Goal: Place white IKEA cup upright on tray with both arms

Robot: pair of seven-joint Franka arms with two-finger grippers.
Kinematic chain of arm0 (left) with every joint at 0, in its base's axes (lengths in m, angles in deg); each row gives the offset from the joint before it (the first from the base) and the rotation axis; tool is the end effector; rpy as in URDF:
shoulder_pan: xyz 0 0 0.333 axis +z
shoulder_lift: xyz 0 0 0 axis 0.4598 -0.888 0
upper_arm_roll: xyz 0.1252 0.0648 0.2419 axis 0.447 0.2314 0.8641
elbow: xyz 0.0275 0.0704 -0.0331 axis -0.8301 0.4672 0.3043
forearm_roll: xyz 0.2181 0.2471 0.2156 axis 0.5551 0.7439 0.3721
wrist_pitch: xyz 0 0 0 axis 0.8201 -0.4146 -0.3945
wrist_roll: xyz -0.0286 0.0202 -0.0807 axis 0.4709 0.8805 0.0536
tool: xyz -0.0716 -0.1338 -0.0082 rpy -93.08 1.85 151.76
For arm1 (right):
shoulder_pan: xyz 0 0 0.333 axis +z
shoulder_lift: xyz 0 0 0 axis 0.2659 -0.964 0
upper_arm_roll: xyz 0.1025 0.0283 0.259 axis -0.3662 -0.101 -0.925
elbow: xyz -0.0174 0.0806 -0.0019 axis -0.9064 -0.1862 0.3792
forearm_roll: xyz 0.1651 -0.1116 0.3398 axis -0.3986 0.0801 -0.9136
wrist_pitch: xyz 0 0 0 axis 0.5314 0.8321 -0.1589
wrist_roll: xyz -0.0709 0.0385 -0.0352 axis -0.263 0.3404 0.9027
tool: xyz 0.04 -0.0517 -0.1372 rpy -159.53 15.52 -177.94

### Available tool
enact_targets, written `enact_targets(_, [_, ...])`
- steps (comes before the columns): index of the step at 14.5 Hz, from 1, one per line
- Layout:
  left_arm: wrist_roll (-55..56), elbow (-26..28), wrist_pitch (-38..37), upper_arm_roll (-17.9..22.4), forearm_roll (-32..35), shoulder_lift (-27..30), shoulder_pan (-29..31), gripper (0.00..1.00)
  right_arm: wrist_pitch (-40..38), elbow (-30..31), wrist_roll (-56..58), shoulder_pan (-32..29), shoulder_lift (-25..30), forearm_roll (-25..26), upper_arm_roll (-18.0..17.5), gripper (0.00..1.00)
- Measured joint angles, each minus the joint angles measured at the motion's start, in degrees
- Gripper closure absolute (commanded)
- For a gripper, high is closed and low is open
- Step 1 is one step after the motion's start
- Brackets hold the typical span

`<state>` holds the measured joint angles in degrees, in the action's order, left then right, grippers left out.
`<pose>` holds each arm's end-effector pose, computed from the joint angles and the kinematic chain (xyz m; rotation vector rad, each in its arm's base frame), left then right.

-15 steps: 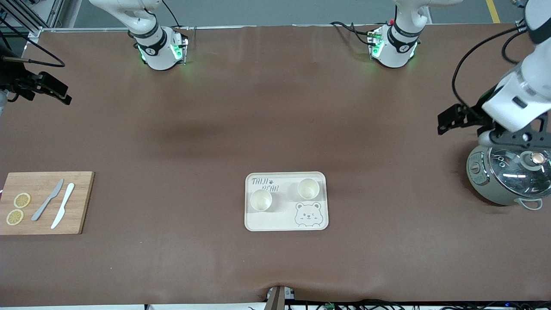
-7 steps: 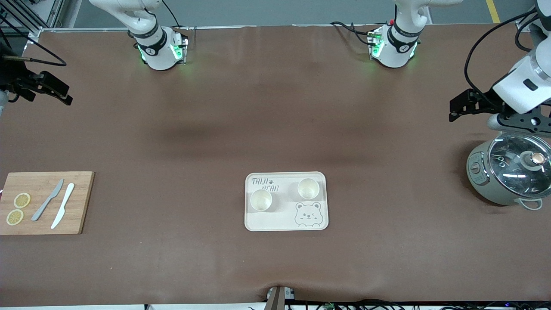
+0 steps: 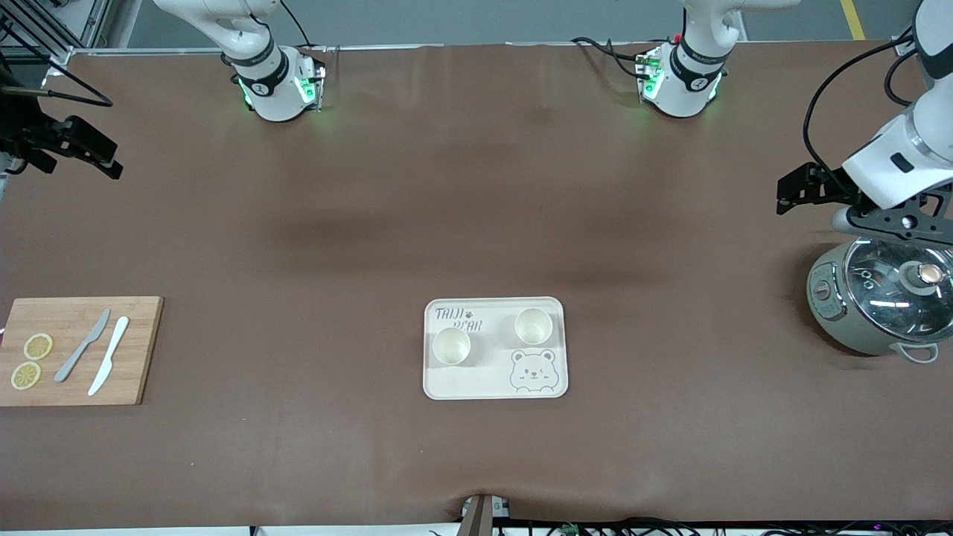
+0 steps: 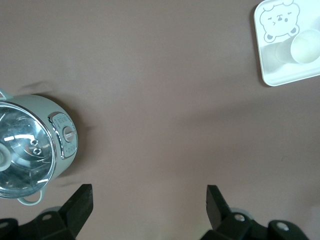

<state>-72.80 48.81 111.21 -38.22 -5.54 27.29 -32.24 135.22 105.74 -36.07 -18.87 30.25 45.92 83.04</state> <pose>0.5631 -0.0568 0.5081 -3.1113 0.3774 0.0874 0.5167 0.0014 0.5733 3.1285 -0.1706 0.0500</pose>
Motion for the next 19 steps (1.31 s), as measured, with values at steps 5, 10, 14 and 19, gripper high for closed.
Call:
enact_targets(5, [0.0,0.4,0.4,1.3,1.3,0.4,0.0,0.00,0.0,-1.5,0.0,0.0,-0.3,0.1,0.0,0.00])
enact_targets(10, [1.8,0.4,1.0,1.5,1.8,0.6,0.0,0.00,0.0,-1.7,0.0,0.0,-0.8,0.1,0.0,0.00])
enact_targets(14, [2.3,0.4,1.3,1.6,1.8,0.7,0.0,0.00,0.0,-1.8,0.0,0.0,-0.8,0.1,0.0,0.00])
enact_targets(19, [2.3,0.4,1.3,1.6,1.8,1.0,-0.1,0.00,0.0,-1.8,0.0,0.0,-0.9,0.1,0.0,0.00])
